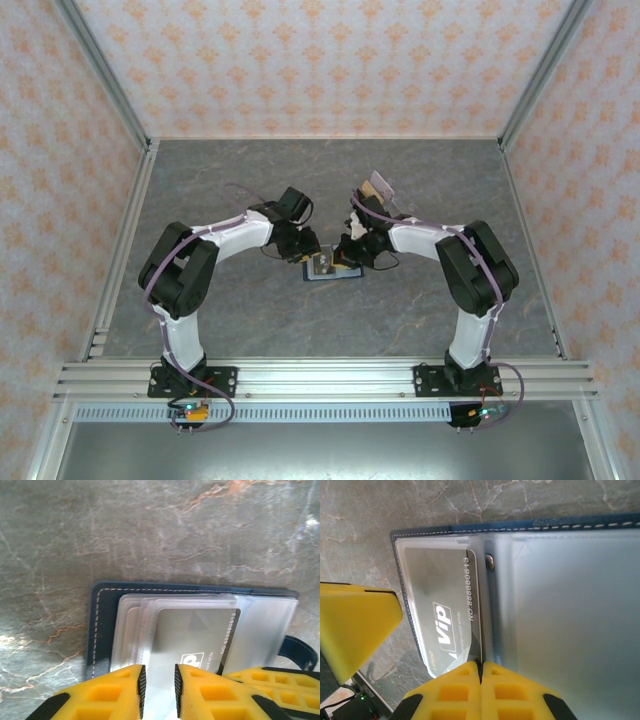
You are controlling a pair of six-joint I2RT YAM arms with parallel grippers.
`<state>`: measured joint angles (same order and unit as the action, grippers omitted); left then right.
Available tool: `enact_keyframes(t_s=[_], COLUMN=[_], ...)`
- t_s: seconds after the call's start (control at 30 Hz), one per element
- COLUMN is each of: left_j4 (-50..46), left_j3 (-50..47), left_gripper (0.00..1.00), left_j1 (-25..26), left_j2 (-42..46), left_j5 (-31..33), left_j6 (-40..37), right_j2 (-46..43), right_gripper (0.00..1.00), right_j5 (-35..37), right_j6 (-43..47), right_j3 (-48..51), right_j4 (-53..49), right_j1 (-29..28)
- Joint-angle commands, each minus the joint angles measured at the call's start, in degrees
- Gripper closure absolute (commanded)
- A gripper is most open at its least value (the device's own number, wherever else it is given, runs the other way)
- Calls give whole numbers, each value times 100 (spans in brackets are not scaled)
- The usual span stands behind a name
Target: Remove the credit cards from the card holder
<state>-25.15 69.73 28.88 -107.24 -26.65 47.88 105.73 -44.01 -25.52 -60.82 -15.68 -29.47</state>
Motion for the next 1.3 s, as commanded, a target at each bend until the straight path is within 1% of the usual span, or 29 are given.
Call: enact_keyframes(t_s=[0.0,0.13,0.37,0.53,0.73,0.8,0.87,0.97,1.1,1.27], left_j4=[-214,111,316,293,130,133,113,79,40,27], left_j3=[106,-28,-47,1,8,-16,-42,-87,-158,-232], left_gripper=[75,76,80,83,85,86,86,87,88,89], left_j1=[30,39,124,142,136,142,142,148,139,139], left_j2=[280,323,87,-102,-183,-372,-410,-437,-456,-462], left_j5=[29,-224,-369,-324,-138,-130,-105,-34,52,148], left_j6=[-165,-87,-62,-55,-88,-77,-68,-81,-86,-77], right_j2=[-222,-173,-109,-87,-158,-145,-132,-89,-53,18], right_gripper=[100,100,100,100,100,95,86,78,75,75], right_j5=[207,339,558,664,692,524,382,334,327,299], right_j6=[-14,28,117,161,186,168,99,25,-33,-111], right_j3=[72,52,-16,-18,34,60,91,124,129,119], right_j4=[-106,-254,-484,-555,-495,-361,-201,-42,89,210], right_j1=[60,95,99,117,124,121,123,141,151,158])
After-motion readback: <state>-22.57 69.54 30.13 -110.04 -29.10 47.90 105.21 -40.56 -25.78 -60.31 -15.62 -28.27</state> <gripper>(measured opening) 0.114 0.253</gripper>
